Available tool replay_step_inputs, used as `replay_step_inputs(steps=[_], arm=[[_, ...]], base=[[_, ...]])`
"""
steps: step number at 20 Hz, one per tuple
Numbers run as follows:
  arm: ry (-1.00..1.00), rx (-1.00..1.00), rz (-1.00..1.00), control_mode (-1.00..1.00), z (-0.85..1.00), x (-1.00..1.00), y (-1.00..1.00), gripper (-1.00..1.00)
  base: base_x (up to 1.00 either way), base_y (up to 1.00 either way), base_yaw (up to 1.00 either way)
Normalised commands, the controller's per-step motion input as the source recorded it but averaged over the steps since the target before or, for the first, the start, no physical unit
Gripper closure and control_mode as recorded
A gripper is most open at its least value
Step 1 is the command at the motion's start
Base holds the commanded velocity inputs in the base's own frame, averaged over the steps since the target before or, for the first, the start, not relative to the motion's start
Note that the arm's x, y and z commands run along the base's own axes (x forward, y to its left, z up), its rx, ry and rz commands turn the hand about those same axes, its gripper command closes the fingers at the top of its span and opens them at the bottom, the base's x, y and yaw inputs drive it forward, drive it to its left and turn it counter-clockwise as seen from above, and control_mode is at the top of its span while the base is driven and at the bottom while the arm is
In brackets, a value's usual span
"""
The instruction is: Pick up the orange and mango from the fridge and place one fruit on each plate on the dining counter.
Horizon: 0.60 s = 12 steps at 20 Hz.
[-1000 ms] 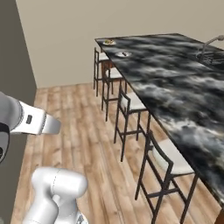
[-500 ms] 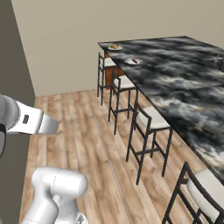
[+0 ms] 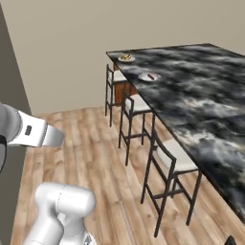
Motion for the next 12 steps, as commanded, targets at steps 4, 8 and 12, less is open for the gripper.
replay_step_inputs(steps=[4, 8, 12], arm=[[0.0, 0.0, 0.0, 1.0, 0.0, 0.0, 0.0, 1.0], [0.0, 0.0, 0.0, 1.0, 0.0, 0.0, 0.0, 1.0], [0.0, 0.0, 0.0, 1.0, 0.0, 0.0, 0.0, 1.0]], base=[[1.0, 0.1, -0.01], [1.0, 0.44, -0.08], [1.0, 0.72, -0.16]])
